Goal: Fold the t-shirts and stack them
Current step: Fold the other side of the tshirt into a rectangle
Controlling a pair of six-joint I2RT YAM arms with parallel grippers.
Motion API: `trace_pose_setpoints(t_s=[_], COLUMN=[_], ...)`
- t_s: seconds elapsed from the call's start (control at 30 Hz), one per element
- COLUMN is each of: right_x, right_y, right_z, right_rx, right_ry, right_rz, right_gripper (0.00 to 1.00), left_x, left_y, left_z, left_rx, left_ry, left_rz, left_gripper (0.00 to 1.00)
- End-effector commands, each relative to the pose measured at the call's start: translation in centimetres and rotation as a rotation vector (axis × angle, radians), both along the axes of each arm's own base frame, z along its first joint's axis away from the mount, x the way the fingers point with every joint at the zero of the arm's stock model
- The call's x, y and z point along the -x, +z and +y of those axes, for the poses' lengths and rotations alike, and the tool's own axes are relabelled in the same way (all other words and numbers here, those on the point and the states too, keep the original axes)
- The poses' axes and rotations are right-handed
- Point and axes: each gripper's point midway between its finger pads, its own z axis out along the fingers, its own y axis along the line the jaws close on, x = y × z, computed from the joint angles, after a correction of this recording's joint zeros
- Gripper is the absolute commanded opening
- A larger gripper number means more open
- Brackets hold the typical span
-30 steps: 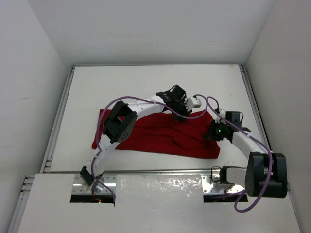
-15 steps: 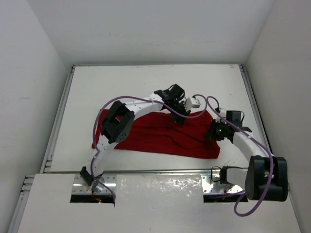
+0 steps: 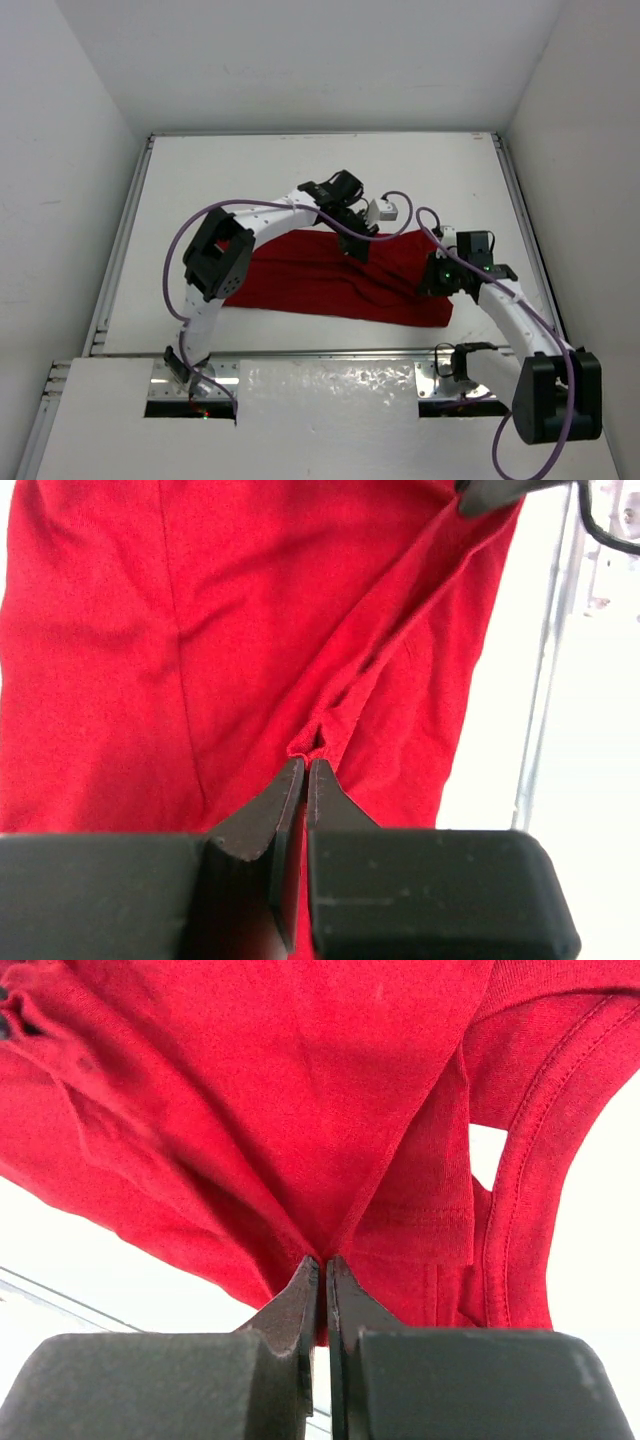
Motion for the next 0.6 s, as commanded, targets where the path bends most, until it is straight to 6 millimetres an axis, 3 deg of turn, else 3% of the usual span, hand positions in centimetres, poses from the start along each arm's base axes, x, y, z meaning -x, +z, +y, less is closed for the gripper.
trace_pose_setpoints(t_s=[0.0, 0.13, 0.27, 0.43, 0.57], right_x=[0.2, -1.8, -5.9, -9.6, -12.5], right_y=[0.6, 1.4, 2.2, 1.6, 1.6], right_z=[-0.1, 0.2, -0.5, -0.7, -1.0], right_rx=[0.013, 0.003, 0.054, 0.054, 0.071], right_ry=[0.006, 0.019, 0.028, 0.022, 0.000], right_rz=[-0.020, -0.050, -0.083, -0.091, -0.115], right_gripper=[0.01, 0.01, 0.00, 0.00, 0.00], left_x=[0.6, 0.3, -2.3, -6.5, -7.3], left_y=[3.1, 2.4, 2.8, 2.8, 2.0], left_z=[0.4, -0.2, -0.8, 0.0, 0.0], left_rx=[0.090, 0.116, 0.158, 0.180, 0.178], left_ry=[-0.003, 0.036, 0.136, 0.300, 0.345], left_rz=[-0.001, 0.024, 0.002, -0.057, -0.065], left_gripper=[0.00, 0.00, 0.00, 0.00, 0.00])
